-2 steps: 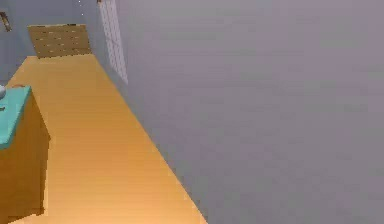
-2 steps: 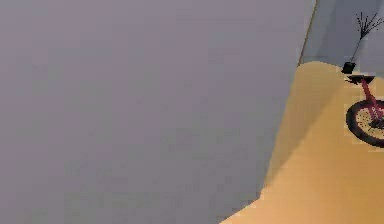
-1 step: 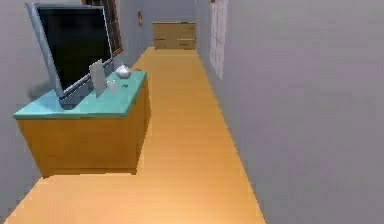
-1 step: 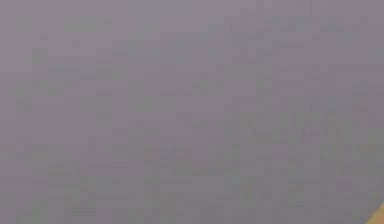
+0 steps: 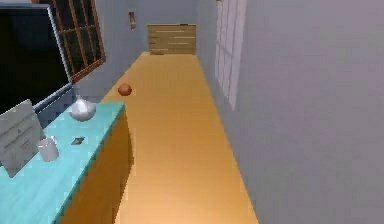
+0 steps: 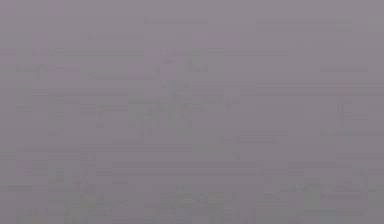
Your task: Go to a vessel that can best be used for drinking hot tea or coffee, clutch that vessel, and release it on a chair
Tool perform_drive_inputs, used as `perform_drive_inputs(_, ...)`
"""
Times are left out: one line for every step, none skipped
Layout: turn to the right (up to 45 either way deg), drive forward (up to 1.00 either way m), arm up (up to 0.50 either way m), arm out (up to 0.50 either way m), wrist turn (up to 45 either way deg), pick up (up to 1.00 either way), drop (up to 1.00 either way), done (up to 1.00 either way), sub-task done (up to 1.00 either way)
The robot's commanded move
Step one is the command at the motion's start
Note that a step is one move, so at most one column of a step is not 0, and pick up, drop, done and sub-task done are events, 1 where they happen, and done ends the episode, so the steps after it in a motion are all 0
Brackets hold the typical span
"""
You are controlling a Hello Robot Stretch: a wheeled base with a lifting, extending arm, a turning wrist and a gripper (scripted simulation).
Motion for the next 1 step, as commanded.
perform_drive_inputs(-6.0, 0.0, 0.0, 0.0, 0.0, 0.0, 0.0, 0.0, 0.0)
